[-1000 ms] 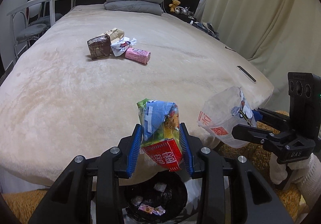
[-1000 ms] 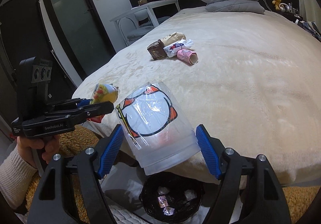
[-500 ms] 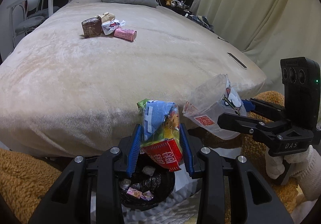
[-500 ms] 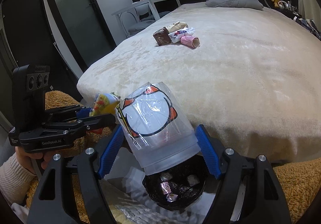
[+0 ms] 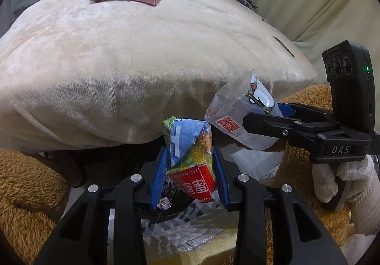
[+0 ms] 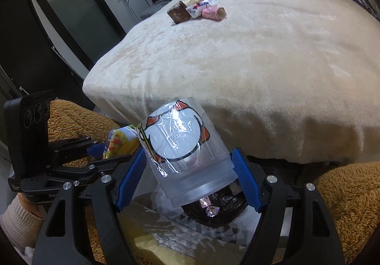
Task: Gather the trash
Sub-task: 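Carry the snack bag and clear cup down over the black trash bin, then open both tools to drop the bag and cup into the bin, then raise both open tools back over the trash on the bed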
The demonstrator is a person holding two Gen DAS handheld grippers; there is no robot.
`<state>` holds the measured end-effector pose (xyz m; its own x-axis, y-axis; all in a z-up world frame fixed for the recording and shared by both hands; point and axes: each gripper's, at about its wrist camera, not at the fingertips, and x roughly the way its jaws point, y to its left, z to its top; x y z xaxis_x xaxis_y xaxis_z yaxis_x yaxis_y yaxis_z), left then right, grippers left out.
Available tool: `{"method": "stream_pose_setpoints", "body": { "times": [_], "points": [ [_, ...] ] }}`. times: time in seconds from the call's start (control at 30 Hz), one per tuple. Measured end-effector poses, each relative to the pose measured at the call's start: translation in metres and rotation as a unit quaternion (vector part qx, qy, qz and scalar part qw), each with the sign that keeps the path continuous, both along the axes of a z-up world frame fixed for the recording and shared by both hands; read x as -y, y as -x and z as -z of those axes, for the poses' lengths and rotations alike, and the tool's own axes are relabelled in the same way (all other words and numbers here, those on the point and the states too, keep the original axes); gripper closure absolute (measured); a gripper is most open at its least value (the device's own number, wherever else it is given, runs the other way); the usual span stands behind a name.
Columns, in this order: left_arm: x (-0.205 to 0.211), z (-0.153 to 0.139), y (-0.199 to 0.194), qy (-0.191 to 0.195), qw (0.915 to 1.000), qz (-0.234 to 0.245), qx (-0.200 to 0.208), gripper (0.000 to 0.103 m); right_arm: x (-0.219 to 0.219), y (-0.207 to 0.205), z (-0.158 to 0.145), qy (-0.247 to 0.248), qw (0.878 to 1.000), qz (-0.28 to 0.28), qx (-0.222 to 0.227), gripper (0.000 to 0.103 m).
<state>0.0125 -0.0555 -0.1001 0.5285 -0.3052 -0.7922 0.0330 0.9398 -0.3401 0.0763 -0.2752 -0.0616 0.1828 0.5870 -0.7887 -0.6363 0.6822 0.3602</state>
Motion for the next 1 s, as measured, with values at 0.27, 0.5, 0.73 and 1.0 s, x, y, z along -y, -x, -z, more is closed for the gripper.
{"method": "stream_pose_setpoints", "body": {
  "times": [0.27,0.5,0.73,1.0],
  "points": [
    [0.008,0.014,-0.006,-0.015,0.9991,0.012,-0.038,0.065,-0.007,-0.011,0.023,0.032,0.998,0.01,-0.046,0.028],
    [0.006,0.017,-0.011,-0.03,0.9985,-0.003,-0.045,0.025,-0.002,-0.02,0.034,0.022,0.997,0.029,-0.075,0.017],
    [-0.006,0.002,-0.003,-0.018,0.9995,-0.026,-0.003,0.025,0.006,-0.025,0.023,-0.007,0.997,0.046,-0.064,0.017],
    [-0.025,-0.024,0.002,0.001,0.9966,-0.056,0.06,0.025,0.014,-0.014,-0.015,-0.06,0.997,0.029,0.032,0.017]
  ]
}}
